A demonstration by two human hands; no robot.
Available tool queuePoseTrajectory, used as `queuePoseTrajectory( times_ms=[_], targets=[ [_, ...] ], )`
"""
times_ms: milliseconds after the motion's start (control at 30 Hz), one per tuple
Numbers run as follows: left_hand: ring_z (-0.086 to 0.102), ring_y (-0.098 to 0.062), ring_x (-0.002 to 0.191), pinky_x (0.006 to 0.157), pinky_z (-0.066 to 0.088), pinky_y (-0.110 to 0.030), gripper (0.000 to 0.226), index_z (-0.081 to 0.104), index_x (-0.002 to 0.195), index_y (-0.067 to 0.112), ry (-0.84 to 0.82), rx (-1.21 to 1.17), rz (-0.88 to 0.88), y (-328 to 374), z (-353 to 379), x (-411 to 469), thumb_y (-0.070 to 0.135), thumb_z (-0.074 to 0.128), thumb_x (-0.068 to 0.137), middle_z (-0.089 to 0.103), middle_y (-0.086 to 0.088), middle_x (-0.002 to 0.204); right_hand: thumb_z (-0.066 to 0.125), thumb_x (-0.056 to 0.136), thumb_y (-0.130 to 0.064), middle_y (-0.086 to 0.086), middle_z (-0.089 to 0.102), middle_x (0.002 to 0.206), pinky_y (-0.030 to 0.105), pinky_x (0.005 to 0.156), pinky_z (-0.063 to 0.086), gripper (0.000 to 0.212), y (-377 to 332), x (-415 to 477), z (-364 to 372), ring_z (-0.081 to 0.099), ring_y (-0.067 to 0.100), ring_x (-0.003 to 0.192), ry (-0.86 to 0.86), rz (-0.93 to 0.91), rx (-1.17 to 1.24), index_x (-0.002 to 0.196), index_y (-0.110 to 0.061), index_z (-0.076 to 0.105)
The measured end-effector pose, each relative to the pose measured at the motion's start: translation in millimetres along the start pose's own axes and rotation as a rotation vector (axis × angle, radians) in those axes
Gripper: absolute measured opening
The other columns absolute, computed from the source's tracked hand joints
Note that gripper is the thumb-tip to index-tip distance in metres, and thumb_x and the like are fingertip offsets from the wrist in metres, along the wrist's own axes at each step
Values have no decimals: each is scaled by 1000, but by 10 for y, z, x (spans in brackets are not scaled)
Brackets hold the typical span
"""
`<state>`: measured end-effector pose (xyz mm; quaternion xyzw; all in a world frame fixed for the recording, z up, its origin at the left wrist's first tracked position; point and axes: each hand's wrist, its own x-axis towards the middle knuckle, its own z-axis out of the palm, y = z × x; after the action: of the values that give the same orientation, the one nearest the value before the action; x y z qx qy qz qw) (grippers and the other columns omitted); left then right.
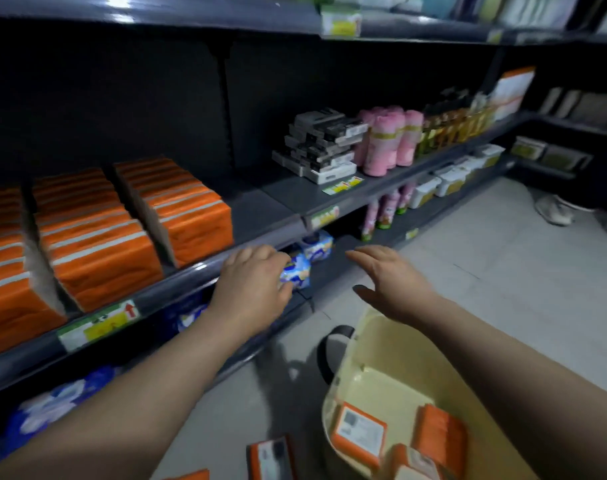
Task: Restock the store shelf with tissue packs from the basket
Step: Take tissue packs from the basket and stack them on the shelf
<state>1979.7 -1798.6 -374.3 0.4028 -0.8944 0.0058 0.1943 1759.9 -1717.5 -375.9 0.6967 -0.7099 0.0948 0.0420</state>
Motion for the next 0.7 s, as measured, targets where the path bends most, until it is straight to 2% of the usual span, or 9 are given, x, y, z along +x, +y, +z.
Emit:
queuePoseTrajectory(
  times_ms=[67, 300, 400, 567, 700],
  targets=[
    [60, -30, 95, 82, 47, -39, 39, 66, 102, 20, -67, -28, 68, 276, 241, -83, 41, 48, 75, 65, -4, 100, 62, 87, -29, 5, 47, 143, 33, 109, 32, 59, 263, -313, 66, 42, 25, 131, -65, 71, -11, 141, -18, 42],
    [50, -24, 116, 96, 38, -34, 35, 56, 118, 23, -378, -13, 239, 1086, 1195, -168, 36, 55, 85, 56, -1, 120, 60, 89, -34, 3, 50, 138, 33, 102, 41, 54, 897, -1139, 571, 48, 24, 125, -287, 320, 70, 139, -21, 44],
    [49, -25, 117, 96, 39, -36, 37, 55, 122, 19, -543, 27, 290, 1303, 1674, -177, 30, 56, 87, 54, -4, 122, 59, 88, -34, 4, 51, 136, 36, 98, 45, 54, 1030, -1307, 944, 50, 26, 122, -422, 332, 57, 139, -21, 43],
    [53, -27, 108, 88, 46, -39, 36, 53, 121, 17, -797, 41, 291, 1456, 2524, -198, 19, 58, 86, 55, -6, 119, 59, 89, -33, 7, 56, 129, 37, 93, 48, 51, 1157, -1520, 1529, 53, 28, 117, -671, 303, 15, 136, -19, 46],
    [54, -26, 114, 92, 47, -37, 47, 50, 128, 18, -971, 66, 267, 1463, 3062, -254, 21, 64, 84, 54, -6, 125, 55, 90, -27, 8, 58, 122, 34, 85, 47, 40, 1273, -1693, 1881, 57, 29, 110, -812, 311, 3, 128, -17, 52]
  ],
)
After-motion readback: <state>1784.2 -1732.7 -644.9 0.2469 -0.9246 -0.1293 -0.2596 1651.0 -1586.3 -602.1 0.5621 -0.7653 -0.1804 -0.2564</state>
